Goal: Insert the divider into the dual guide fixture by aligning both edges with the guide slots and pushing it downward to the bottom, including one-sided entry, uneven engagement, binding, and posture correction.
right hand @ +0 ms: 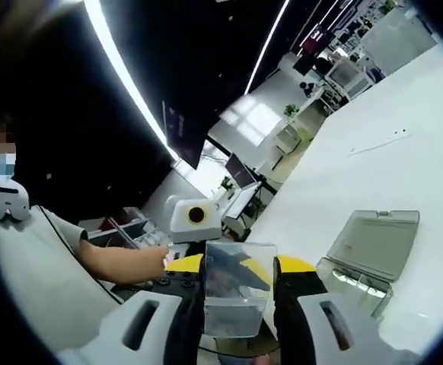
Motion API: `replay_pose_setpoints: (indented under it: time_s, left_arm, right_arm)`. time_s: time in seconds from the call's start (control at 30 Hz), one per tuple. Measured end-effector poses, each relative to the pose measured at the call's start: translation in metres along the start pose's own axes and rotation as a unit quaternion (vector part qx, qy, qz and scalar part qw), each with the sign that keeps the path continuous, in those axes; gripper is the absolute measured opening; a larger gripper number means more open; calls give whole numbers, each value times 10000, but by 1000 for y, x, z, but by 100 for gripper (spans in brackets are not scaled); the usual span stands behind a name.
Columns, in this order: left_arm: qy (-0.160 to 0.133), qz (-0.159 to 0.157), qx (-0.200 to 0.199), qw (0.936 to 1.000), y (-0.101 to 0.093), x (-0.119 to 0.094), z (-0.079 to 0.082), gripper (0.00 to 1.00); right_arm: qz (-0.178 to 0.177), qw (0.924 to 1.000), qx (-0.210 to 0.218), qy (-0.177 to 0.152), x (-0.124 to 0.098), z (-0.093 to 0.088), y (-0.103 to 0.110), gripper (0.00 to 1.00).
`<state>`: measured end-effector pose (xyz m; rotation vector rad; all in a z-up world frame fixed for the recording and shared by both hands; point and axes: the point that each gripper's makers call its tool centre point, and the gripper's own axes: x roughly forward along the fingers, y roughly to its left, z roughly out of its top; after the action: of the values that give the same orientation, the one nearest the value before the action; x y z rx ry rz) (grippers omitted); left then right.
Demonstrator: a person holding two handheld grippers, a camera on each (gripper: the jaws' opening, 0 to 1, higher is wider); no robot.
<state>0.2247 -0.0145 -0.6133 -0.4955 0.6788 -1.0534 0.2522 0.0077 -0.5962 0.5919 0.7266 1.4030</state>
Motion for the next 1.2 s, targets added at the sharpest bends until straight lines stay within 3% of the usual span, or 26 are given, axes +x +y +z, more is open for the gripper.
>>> replay_pose_setpoints:
  time_s: [0.07, 0.23, 0.4, 0.67, 0.83, 1.2]
  left_arm:
    - [98, 311, 157, 9993, 6, 0, -4, 39]
    - [163, 615, 244, 9977, 12, 3, -11, 35]
    - [286, 1233, 297, 9915, 26, 1, -15, 29]
    - [209, 1483, 125, 9886, 30, 3, -18, 26]
    - [301, 1889, 62, 9815, 38, 3, -22, 23]
    - [145, 2386, -127, 9709, 49, 0, -22, 13]
  right_arm:
    - [-82, 10000, -22, 6, 2, -1, -3, 31]
    - [-297, 9995, -25, 77, 6, -7, -11, 31]
    - [-547, 9984, -60, 132, 8, -9, -19, 30]
    - [-955, 9951, -177, 191, 13, -13, -28, 30]
    - [-1221, 9921, -171, 220, 16, -17, -35, 30]
    - [-1582, 9869, -162, 268, 20, -24, -44, 30]
